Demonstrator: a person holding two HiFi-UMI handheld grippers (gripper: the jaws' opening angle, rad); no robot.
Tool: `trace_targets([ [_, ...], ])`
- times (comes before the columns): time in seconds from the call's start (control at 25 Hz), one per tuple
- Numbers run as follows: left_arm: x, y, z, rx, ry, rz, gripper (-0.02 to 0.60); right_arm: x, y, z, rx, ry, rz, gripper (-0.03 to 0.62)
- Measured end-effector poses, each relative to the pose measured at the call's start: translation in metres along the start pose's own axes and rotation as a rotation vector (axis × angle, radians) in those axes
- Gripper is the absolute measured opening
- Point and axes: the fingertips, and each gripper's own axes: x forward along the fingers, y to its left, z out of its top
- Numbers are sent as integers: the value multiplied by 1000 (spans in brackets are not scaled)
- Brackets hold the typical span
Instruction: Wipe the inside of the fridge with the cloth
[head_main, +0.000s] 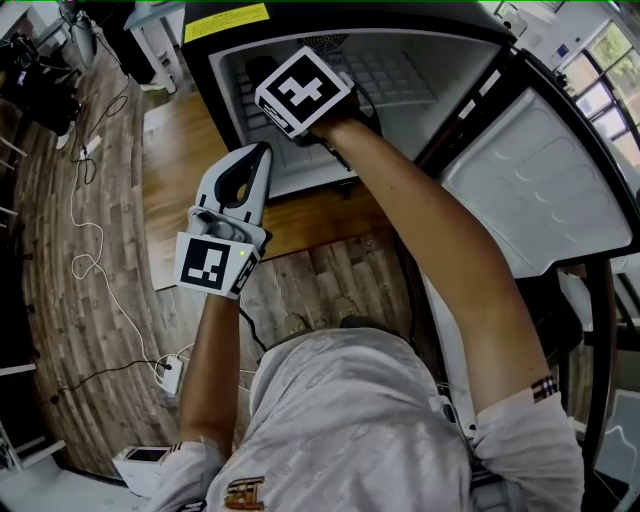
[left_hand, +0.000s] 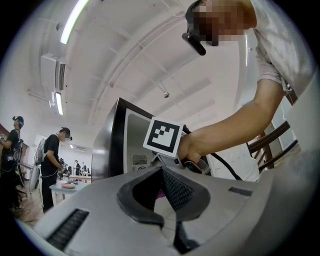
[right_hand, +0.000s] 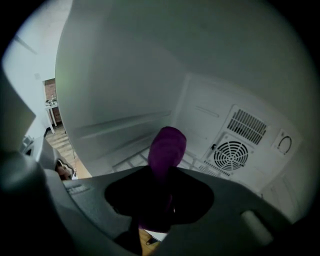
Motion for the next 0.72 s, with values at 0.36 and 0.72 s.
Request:
trace_targets([
  [0.36, 16, -16, -2, -1, 0, -32, 0, -19, -53, -33, 27, 36, -83, 115],
  [0.72, 35, -31, -7, -5, 1, -63, 0, -43, -121, -79, 100, 84, -184, 115],
])
